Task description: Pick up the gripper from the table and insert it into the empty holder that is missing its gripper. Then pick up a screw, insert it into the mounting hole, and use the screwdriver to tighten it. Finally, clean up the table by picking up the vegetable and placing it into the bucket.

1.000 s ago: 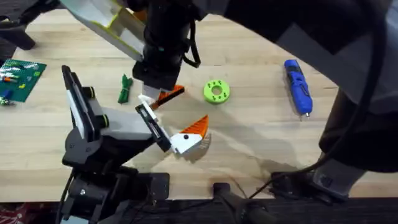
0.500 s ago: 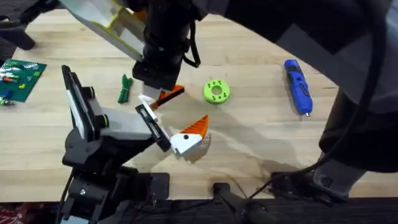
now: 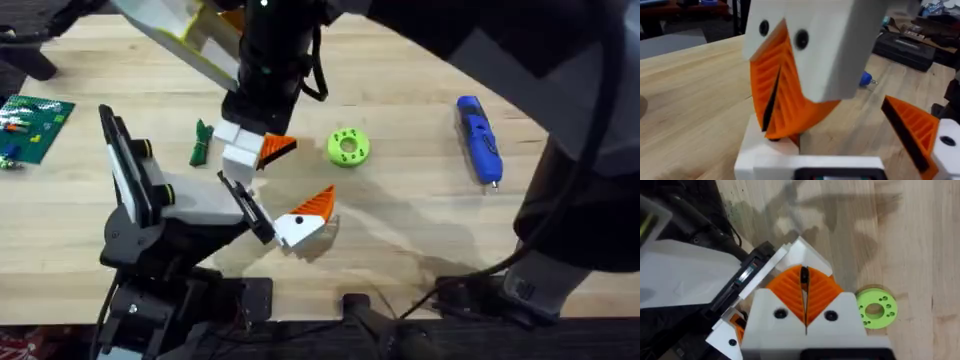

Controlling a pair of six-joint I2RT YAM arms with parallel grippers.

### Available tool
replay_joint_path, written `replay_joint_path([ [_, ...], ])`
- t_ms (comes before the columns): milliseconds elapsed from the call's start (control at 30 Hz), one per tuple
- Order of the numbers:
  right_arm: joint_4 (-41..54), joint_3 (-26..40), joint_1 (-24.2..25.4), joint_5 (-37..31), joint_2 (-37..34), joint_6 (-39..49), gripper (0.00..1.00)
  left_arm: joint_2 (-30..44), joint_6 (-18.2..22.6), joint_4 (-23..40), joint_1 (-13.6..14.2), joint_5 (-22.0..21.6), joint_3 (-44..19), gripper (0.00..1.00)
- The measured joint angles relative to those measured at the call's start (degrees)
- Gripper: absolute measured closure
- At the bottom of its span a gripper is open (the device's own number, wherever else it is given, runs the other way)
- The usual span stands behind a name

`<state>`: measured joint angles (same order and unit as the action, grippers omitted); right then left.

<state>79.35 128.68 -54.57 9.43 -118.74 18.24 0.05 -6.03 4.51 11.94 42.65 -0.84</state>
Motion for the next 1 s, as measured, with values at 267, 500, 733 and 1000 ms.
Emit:
replay_joint_path([
  [267, 3.2, 1.7, -0.24, 0.29, -0.05, -0.02, 0.007, 0.0, 0.16, -0.02, 0.02, 0.18, 0.0, 0.01],
  [500, 8.71, 10.26, -0.6, 0.8, -0.08, 0.0, 0.006, 0.0, 0.22, -0.02, 0.02, 0.2, 0.0, 0.01],
  [733, 11.99, 14.86, 2.81, -2.23, 0.55, -0.04, 0.005, 0.0, 0.22, -0.02, 0.02, 0.2, 0.0, 0.01],
  [1000, 12.09, 14.58, 6.73, -3.66, 1.37, -0.31, 0.006, -0.01, 0.22, 0.0, 0.02, 0.22, 0.0, 0.01],
])
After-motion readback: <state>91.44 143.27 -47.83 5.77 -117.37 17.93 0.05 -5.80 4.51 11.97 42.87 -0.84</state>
